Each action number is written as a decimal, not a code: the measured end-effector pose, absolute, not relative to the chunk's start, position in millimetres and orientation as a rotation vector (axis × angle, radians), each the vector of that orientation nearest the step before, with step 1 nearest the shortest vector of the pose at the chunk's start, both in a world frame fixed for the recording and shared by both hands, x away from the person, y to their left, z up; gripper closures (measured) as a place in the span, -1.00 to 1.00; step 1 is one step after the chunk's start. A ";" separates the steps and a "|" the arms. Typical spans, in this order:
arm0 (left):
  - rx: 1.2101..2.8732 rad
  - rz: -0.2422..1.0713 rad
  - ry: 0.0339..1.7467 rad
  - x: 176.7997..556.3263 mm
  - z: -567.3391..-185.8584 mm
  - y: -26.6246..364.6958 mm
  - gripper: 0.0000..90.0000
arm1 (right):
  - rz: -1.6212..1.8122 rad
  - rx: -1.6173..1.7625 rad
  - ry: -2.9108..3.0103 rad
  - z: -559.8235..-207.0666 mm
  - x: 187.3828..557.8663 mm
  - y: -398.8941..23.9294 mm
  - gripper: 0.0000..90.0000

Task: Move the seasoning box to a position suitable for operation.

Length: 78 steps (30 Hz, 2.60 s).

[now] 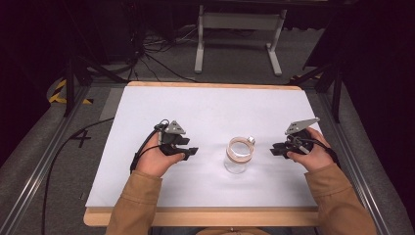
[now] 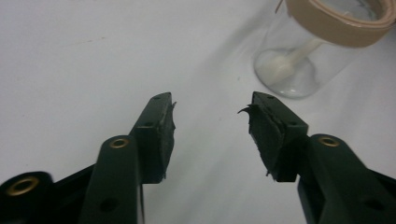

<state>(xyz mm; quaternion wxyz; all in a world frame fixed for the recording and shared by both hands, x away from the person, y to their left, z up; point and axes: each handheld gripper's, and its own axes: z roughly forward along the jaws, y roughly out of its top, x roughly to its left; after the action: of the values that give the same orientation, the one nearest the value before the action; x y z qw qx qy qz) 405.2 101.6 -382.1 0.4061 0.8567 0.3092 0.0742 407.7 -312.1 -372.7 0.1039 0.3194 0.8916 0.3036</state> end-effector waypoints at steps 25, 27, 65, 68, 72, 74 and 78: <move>2.203 0.139 0.634 421.8 -381.4 52.8 1.00 | 0.932 0.950 2.606 -378.2 378.7 -321.6 0.43; 2.197 0.131 0.635 422.9 -383.0 48.8 0.99 | 1.033 0.935 2.607 -377.4 374.8 -320.2 0.44; 2.114 0.146 0.717 411.8 -390.3 68.3 0.85 | 1.169 0.950 2.346 -410.9 395.8 -276.1 1.00; 2.120 0.153 0.723 410.4 -389.7 71.4 0.85 | 1.180 0.952 2.355 -411.8 398.3 -274.4 1.00; 2.111 0.158 0.736 407.1 -390.1 78.1 0.84 | 1.171 0.958 2.356 -412.0 403.9 -273.1 1.00; 2.103 0.159 0.748 405.0 -391.2 80.0 0.83 | 1.173 0.954 2.355 -412.5 406.7 -272.5 1.00; 2.114 0.164 0.759 400.0 -392.1 87.1 0.82 | 1.188 0.949 2.345 -413.3 412.7 -270.3 1.00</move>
<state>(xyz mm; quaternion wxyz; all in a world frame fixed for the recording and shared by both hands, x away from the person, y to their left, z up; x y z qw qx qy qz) 400.0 87.1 -392.1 0.4301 0.8474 0.3044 0.0659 412.7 -270.3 -413.3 0.1728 0.3344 0.8265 0.4186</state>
